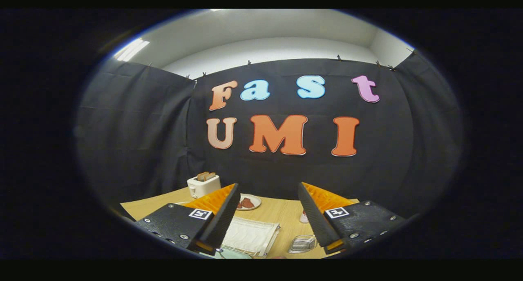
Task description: Take the plate from the dish rack, then take the spoon from the basket and place it into the plate.
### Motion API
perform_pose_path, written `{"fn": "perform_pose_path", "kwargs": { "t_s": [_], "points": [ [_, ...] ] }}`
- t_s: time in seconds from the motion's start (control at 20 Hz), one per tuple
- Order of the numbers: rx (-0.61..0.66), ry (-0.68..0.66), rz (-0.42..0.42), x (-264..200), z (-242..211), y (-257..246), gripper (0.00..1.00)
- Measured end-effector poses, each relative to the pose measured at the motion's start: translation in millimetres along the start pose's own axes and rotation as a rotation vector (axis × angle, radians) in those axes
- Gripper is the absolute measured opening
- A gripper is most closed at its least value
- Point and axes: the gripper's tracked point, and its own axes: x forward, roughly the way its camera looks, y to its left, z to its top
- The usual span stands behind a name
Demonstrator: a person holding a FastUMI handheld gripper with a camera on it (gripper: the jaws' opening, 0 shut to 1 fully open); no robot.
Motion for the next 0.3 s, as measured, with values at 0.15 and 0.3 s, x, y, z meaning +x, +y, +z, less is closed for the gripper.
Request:
{"fn": "perform_pose_path", "kwargs": {
  "t_s": [0.15,0.3],
  "points": [
    [0.022,-0.008,-0.002,-1.4,2.3,-0.9,0.87],
    [0.033,-0.006,-0.012,-3.5,3.3,-5.0,0.87]
  ]
}}
